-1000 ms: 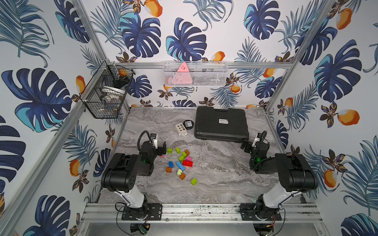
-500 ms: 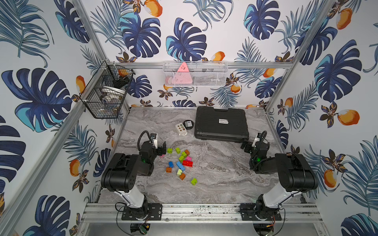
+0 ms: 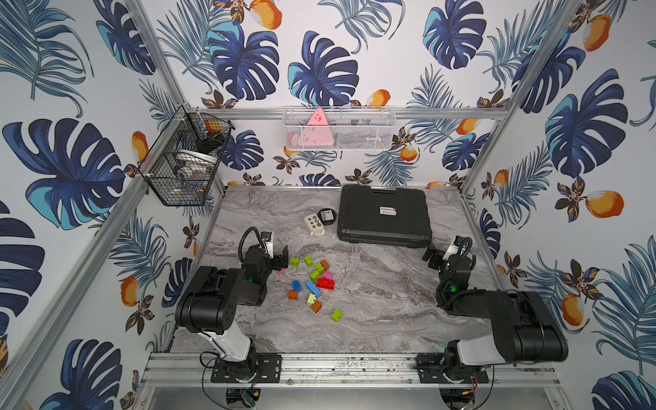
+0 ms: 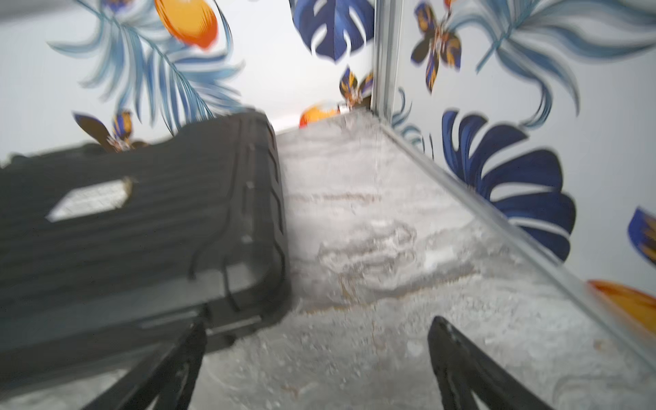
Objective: Assemble the letter h with lego
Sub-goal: Pick up the lego brick from the center of the board.
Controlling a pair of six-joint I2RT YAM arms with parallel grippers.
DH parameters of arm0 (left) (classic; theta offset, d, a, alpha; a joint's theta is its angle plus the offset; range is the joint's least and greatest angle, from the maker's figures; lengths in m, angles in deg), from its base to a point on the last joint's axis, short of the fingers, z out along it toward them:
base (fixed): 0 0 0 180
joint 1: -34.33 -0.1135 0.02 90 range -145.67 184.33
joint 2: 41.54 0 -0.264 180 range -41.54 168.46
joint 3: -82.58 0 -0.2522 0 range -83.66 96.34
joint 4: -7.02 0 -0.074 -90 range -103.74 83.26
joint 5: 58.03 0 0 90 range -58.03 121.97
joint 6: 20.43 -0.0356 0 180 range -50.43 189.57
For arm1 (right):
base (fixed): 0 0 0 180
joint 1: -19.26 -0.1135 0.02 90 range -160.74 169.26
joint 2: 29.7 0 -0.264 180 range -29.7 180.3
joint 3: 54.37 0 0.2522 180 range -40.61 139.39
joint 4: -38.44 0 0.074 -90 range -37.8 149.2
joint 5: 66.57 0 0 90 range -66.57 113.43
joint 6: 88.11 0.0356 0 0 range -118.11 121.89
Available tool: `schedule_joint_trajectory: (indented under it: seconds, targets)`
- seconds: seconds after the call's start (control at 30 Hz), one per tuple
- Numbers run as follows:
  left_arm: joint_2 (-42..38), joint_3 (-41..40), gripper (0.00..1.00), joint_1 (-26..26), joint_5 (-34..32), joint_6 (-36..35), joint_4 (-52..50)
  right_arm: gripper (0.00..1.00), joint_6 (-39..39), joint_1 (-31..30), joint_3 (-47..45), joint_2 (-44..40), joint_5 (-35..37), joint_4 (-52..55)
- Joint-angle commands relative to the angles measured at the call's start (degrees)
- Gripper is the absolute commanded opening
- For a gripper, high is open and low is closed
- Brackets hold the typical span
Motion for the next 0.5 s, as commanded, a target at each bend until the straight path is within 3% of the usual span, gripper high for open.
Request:
schedule_joint_trajectory:
  seconds: [0.0,0.07,0.2,0.3,0.4,0.47]
  targets:
    - [-0.23,0.36,0.99,0.06,-0.06,0.83,0.37,1.0,4.12,-0.78,4.32,-11.36,-0.6,15.33]
    - [-0.27,0.32,0.99,0.06,-0.07,0.84,0.37,0.99,8.44,-1.19,10.04,-16.35,-3.47,28.46]
    - [-0.27,0.45,0.99,0.06,-0.13,0.83,0.07,0.99,18.18,-3.86,20.98,-16.42,-5.3,49.99]
    - [-0.19,0.36,0.99,0.06,-0.13,0.79,0.31,1.0,23.14,-4.78,24.07,-15.53,-11.6,56.73]
    - [-0.82,-0.22,0.99,0.06,0.07,0.87,1.02,1.0,33.1,-4.33,26.44,-13.25,-13.02,65.19]
    - [-4.21,-0.52,0.99,0.38,-0.29,0.59,-1.12,0.99,31.02,-3.34,29.81,-10.56,-20.7,70.33]
